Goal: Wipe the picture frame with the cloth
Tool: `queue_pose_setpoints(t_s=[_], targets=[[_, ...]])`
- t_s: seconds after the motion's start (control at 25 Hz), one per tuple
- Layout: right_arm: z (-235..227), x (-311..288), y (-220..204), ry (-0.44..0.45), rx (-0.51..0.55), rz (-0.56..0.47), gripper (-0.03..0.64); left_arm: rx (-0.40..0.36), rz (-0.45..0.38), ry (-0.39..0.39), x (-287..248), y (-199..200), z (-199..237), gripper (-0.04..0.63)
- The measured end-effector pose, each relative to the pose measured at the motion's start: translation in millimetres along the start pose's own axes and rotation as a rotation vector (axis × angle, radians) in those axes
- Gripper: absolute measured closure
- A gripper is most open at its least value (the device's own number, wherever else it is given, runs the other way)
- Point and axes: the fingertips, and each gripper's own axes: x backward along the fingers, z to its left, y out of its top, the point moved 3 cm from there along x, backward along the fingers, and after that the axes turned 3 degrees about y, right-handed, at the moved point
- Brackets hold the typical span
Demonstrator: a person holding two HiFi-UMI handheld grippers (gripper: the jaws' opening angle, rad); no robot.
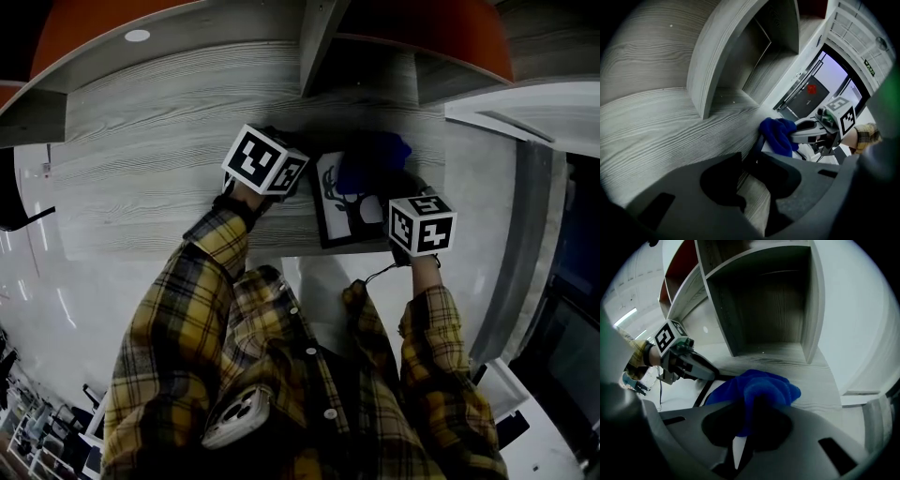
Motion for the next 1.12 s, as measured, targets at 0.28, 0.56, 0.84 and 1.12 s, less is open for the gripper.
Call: queue_pose_setpoints(t_s=[0.28, 0.56, 0.84, 1.12], targets=[[11, 31, -50, 0.010, -0.055, 0.037, 0.570, 0.000, 0.000, -0.001, -1, 0, 0, 0.486], [20, 63, -93, 0.001, -0.146, 0.071, 0.569, 0.002, -0.002, -0.003, -2, 1, 0, 0.486], [21, 75, -116, -0.022, -0.230, 0.058, 0.569, -0.004, -0.007, 0.002, -2, 0, 0, 0.486], [33, 96, -81, 0.002, -0.208, -0.044, 0.569, 0.001, -0.042, 0.009, 2, 0, 1, 0.481]])
